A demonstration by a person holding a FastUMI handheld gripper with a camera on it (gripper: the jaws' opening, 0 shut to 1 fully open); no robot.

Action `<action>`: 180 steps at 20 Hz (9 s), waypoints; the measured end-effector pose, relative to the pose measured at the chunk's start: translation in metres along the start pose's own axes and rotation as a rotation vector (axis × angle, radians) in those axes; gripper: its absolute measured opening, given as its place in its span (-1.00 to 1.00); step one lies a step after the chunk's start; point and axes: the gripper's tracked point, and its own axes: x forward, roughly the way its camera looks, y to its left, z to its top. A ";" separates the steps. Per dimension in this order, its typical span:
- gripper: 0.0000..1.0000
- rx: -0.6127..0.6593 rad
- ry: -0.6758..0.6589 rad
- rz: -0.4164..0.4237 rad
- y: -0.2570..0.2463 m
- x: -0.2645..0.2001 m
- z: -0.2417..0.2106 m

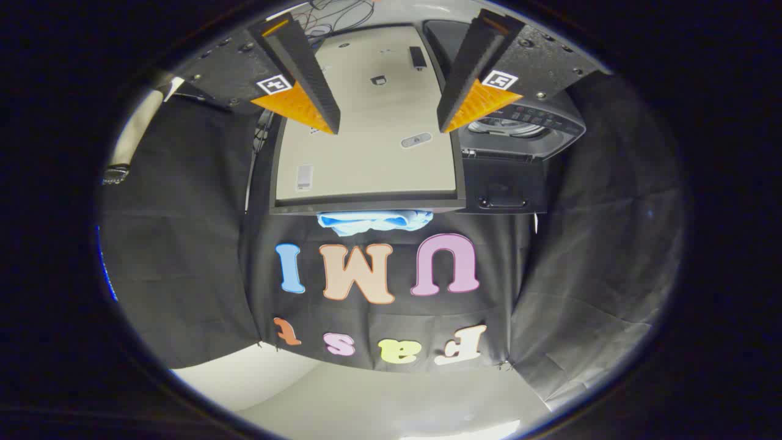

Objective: Put the clothes into the washing machine and then close the washing machine lid.

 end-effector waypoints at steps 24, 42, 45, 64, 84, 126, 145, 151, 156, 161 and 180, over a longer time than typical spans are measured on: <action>0.92 0.050 -0.019 0.008 -0.004 0.038 0.055; 0.91 0.006 0.217 -0.007 -0.009 0.245 0.156; 0.92 0.001 0.318 -0.024 -0.010 0.290 0.133; -0.55 -0.069 0.577 -0.043 -0.013 0.379 0.058; -0.99 0.167 0.407 0.203 0.059 0.375 0.176; -0.96 0.073 0.874 0.370 0.349 0.406 -0.205; 0.97 0.006 0.804 0.233 0.334 0.409 -0.200; 0.96 -0.021 0.703 0.175 0.322 0.410 -0.175; 0.96 0.095 0.546 0.124 0.321 0.425 -0.093; 0.95 0.079 0.360 0.123 0.322 0.448 -0.010; 0.92 0.016 -0.012 -0.004 0.332 0.577 0.080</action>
